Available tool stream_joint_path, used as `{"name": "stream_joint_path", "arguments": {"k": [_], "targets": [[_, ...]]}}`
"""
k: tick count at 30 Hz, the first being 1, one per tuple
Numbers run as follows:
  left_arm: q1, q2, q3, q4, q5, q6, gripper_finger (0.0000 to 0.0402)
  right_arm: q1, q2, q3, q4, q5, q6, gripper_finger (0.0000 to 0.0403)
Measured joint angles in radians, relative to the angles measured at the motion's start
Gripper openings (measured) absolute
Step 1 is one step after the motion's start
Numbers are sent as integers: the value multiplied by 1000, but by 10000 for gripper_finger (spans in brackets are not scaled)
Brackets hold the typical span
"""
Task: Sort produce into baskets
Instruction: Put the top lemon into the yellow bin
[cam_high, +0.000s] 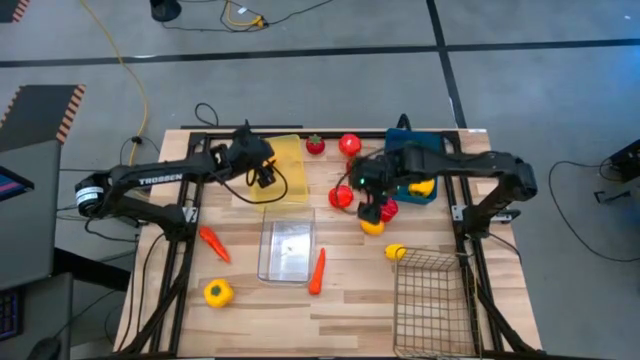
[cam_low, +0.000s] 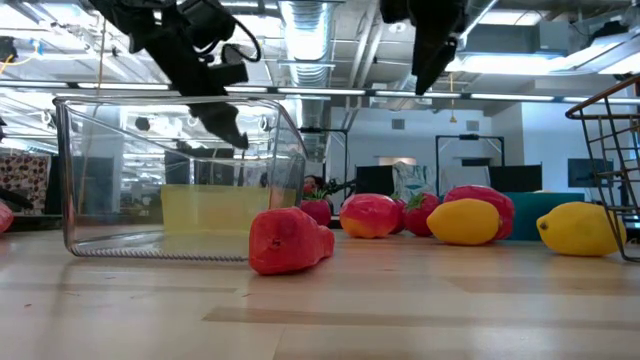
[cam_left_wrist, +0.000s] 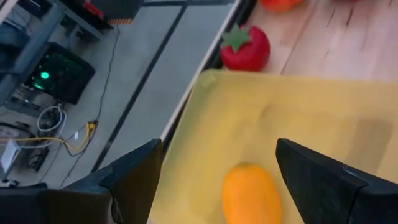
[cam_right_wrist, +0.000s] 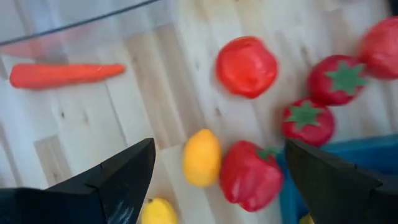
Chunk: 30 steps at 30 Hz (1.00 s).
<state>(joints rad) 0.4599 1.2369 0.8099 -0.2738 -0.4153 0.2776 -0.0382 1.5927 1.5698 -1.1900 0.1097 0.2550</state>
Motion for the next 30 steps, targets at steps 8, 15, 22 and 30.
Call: {"name": "stream_joint_path", "arguments": {"k": [8,15,22,30], "targets": [[0,0,42,0,53,1,303,59,-2,-163,153,1,34,384],[0,0,44,-1,54,1,303,73,-1,-295,271,2,36,384],[0,0,44,-4,55,1,303,78,-1,-402,321,1,35,376],[0,0,44,-4,54,0,303,78,-1,-490,406,-1,25,348]]}}
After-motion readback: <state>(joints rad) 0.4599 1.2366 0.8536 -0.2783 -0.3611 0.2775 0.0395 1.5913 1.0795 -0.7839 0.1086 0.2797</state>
